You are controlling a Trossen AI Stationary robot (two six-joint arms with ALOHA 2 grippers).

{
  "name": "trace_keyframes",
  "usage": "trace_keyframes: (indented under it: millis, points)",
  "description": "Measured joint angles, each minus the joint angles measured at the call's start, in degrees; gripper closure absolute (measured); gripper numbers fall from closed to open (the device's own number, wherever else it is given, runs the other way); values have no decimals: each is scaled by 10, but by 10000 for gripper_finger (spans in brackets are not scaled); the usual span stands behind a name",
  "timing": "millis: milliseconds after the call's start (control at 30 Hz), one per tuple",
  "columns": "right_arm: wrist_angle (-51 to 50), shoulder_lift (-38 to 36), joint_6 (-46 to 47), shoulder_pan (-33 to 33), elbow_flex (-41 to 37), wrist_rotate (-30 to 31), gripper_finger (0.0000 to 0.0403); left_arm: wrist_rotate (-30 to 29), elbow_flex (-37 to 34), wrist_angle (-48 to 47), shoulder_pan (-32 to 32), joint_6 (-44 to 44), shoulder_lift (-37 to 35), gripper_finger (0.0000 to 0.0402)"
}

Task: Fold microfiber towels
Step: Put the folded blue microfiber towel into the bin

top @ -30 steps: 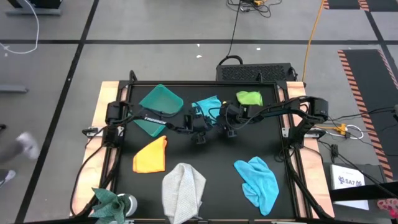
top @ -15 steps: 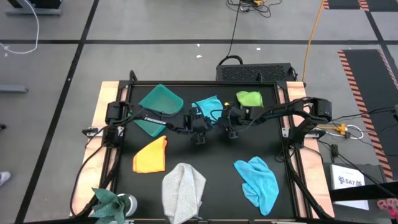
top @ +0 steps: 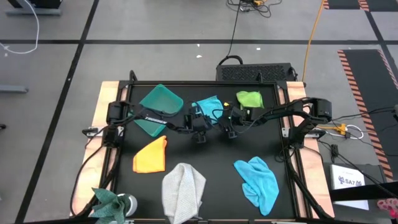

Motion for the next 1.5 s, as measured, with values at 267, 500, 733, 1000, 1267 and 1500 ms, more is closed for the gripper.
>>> trace_keyframes:
  millis: [267, 500, 733, 1000, 1267, 1500]
  points:
    - [-1, 0, 0, -7, 0, -6, 284, 8, 0, 16, -9, -10, 11, 236]
    - [1, 0, 0, -21, 0, -29, 284, 5, 0, 15, -5, -8, 12, 236]
    - [2, 0, 0, -32, 0, -32, 284, 6, 0, 17, 0, -19, 12, 236]
    - [5, 0, 1, -35, 0, -48, 284, 9, 0, 17, -1, -36, 12, 236]
    - [23, 29, 12, -35, 0, -47, 284, 10, 0, 17, -1, -51, 21, 236]
    - [30, 31, 12, -35, 0, -48, 284, 12, 1, 30, -1, -52, 39, 236]
